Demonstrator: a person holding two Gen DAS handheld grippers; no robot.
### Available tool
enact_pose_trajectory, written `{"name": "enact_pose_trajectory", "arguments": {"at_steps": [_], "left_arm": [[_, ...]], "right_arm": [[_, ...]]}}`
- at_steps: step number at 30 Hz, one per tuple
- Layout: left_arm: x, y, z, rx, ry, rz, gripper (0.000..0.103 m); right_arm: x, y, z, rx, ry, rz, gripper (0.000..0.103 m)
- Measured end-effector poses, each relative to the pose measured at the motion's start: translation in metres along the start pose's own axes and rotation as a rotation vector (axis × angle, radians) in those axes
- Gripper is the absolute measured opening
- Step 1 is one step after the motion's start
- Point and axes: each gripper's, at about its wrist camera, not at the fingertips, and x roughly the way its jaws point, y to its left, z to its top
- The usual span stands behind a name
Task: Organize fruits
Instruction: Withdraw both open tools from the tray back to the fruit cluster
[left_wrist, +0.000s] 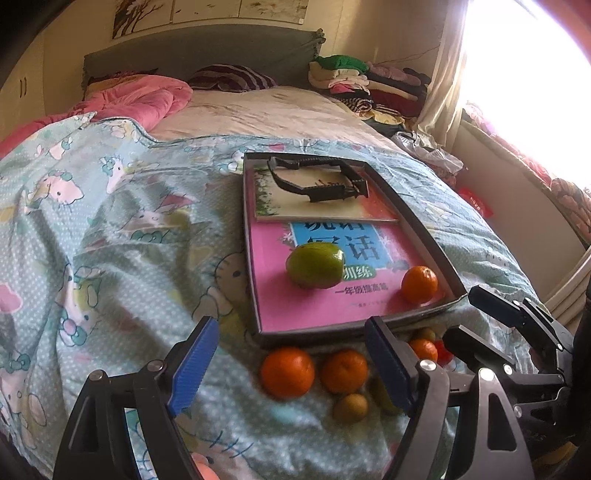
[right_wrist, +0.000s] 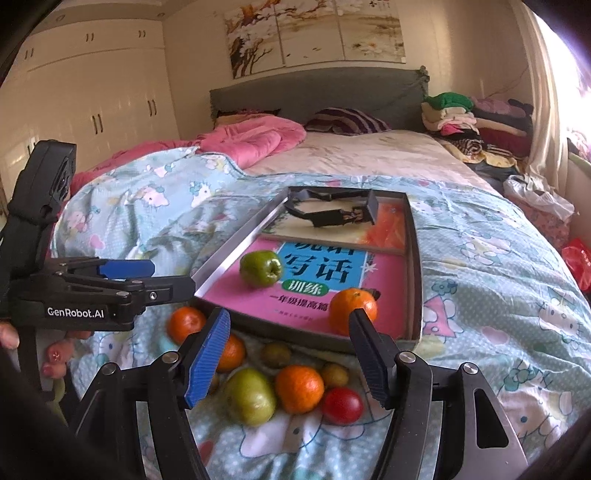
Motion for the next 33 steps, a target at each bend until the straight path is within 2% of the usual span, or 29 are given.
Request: {"name": "enact_pose_trajectory", "arguments": {"at_steps": [13, 24, 33], "left_arm": [[0.004, 0.005, -0.029, 0.039, 0.057, 0.042, 0.080], [0.014, 0.011, -0.043, 0.015, 0.095, 0.064, 0.080], [0.018, 0.012, -0.045, 0.012, 0.096, 0.038, 0.063]], "right_arm": [[0.001, 0.020, -0.027, -0.029, 0.069, 0.035, 0.068], [0.010, 0.022, -0.050, 0.010, 0.151, 0.068, 0.068], [0.027, 0.017, -0.058, 0.034, 0.213, 0.084, 0.042]]}}
